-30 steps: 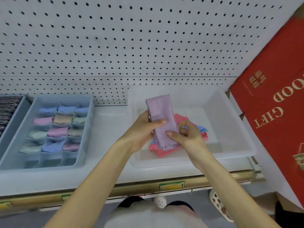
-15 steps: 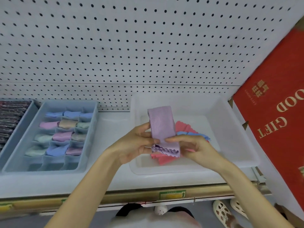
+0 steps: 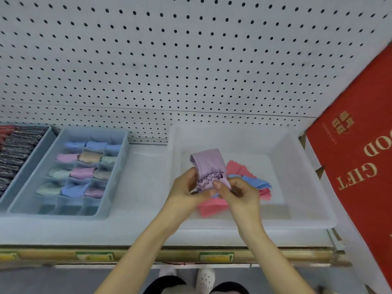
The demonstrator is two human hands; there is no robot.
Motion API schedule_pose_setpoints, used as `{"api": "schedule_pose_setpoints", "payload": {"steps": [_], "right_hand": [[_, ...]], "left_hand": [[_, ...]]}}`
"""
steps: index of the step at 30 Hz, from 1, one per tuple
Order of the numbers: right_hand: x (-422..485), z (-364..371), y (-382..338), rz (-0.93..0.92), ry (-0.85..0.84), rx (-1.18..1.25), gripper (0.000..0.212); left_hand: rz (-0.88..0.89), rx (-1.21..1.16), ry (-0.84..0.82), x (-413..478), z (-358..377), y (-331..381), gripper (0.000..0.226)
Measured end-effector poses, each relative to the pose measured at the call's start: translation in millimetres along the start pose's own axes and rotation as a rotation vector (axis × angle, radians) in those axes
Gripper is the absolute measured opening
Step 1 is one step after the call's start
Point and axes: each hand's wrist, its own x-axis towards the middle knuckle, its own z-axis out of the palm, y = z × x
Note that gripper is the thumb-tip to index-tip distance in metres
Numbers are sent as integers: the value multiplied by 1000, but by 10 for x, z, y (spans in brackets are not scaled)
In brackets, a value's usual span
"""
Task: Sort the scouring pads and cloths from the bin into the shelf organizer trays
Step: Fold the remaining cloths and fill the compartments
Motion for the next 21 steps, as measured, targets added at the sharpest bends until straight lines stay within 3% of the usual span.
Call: {"api": "schedule_pose_setpoints", "payload": {"steps": [3, 8, 10, 14, 16, 18, 21], "right_hand": [[-50, -18, 7, 44, 32, 66, 23], [-66, -146, 14, 67, -117, 95, 31], [-73, -204, 9, 115, -168, 105, 30], [-35, -299, 14, 409, -284, 326, 27], [31, -346, -29, 492, -398, 303, 40], [112, -363, -95, 505, -543, 266, 47], [173, -313, -152, 401, -652, 159, 40]], "left_hand": [[13, -91, 74, 6, 31, -56, 37], [-91, -239, -5, -35, 45, -103, 56], [-78, -220, 7, -57, 72, -122, 59], [-71, -132, 36, -115, 134, -154, 49], [-71, -69, 29, -158, 130, -146, 46], [-79, -2, 16, -209, 108, -119, 47], [-67, 53, 26, -278, 25, -73, 45]]}}
